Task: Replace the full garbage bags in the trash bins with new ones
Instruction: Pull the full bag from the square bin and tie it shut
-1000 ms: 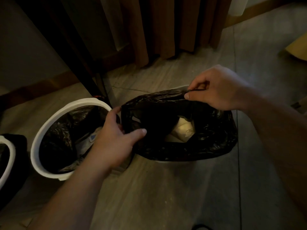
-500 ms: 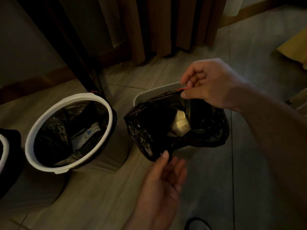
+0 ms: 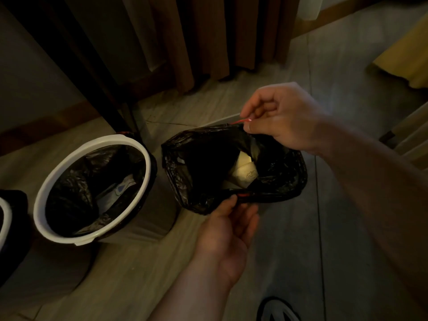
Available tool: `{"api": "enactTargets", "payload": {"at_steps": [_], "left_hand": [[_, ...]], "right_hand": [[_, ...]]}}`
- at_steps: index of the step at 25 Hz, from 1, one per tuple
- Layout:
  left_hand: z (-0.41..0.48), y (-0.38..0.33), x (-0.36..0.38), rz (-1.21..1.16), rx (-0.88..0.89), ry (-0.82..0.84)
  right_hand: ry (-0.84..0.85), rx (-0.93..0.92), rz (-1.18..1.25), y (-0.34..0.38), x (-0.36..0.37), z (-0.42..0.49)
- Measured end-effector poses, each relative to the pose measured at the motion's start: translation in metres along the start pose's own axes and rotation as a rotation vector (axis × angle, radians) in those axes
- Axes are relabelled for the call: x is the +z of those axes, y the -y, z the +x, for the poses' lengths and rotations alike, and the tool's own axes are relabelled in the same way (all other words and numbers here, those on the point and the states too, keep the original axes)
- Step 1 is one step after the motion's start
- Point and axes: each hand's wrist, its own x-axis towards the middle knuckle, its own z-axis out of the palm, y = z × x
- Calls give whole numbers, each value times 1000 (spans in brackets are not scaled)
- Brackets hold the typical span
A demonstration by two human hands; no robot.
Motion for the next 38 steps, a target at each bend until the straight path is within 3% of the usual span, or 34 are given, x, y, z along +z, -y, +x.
{"api": "enactTargets", "payload": {"at_steps": [3,8,12,16,19,23,29,33,35,38], "left_hand": [[-5,1,3,75,128,4],[-17,-12,6,35,216,55],[-22,-18,0,134,303,-12],[-28,-26,-19,480,536,-158],[-28,-32,-34,734,560,-205],[-28,-43,-55,1179,673,-398],[-42,-64,-75,805,611,-492],[-45,-61,-88,370,344,-360],[-48,-52,-95,296,300,-372],[-50,-51,-100,280,381,-458]], "right_hand": [[-55,6,-43,-6,-2,-1],[25,30,-86,-2,1,-1],[40,-1,-73,5,9,-1],[14,2,-46,6,8,-2],[-28,4,-4,6,5,-1],[-132,-17,86,4,5,0],[-265,-92,222,5,-1,2],[-370,-97,241,12,-1,6],[-406,-107,264,20,-5,5],[-381,-137,276,29,-6,2]]}}
